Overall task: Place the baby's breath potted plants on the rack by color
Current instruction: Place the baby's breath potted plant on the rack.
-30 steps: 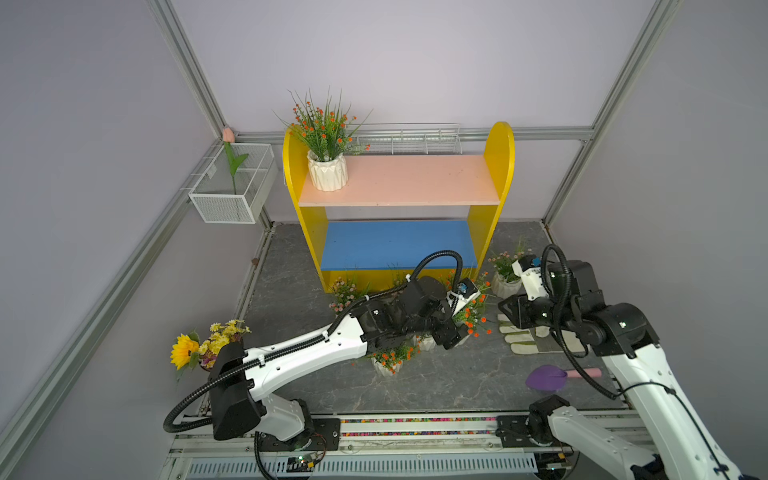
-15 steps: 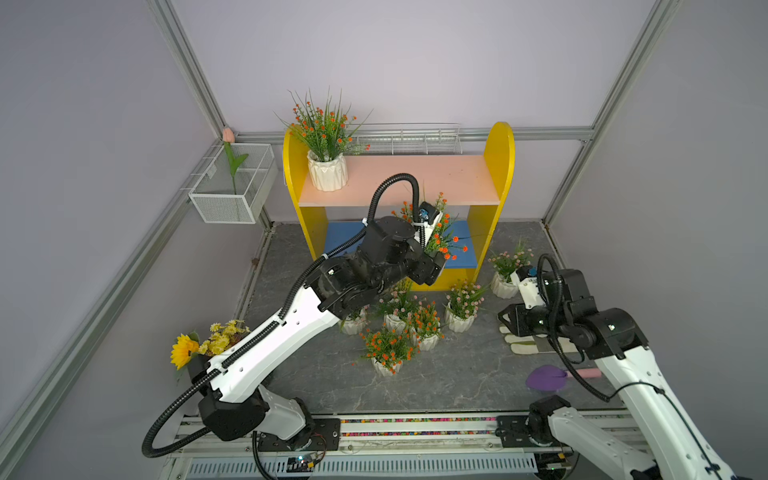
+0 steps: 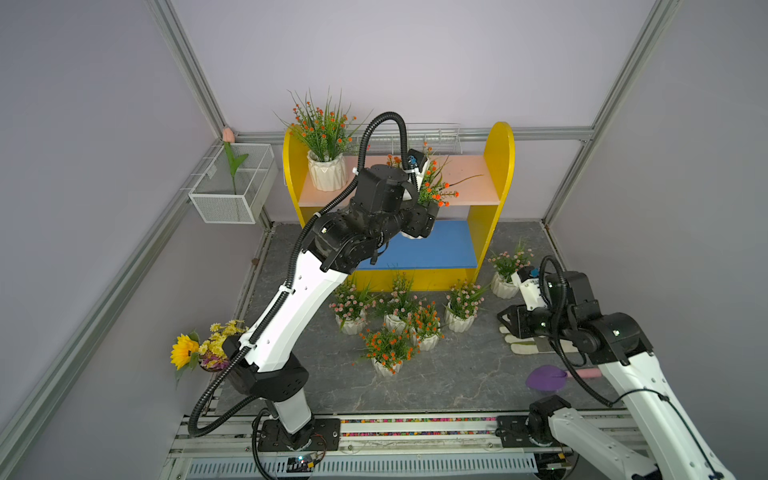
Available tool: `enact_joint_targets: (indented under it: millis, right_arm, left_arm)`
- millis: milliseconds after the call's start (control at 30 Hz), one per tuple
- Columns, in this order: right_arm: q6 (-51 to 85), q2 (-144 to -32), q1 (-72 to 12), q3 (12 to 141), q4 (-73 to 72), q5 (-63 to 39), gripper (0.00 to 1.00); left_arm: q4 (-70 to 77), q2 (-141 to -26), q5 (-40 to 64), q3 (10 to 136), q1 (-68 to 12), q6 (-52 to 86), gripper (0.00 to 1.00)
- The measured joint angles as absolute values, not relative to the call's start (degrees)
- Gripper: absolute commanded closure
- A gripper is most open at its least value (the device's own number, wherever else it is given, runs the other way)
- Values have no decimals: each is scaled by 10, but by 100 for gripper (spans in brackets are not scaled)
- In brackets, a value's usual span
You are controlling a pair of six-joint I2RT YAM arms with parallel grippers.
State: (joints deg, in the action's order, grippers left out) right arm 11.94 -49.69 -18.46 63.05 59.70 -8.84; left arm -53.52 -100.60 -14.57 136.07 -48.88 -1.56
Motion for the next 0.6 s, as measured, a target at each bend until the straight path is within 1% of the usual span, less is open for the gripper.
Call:
enact_joint_targets:
  millis: [167,367,600]
  right_arm:
    - [120,-495,-185,630,596,-93,65]
    - [119,-484,-185,630,596,-100,65]
    - [119,-483,-185,630,596,-104,65]
  left_arm:
    - [-547,-1030,-137,1408,-454,-5,90]
    - [-533,-1030,-128,1419,-409,13,92]
    - [-508,-1049,-144,1438,-392,17,95]
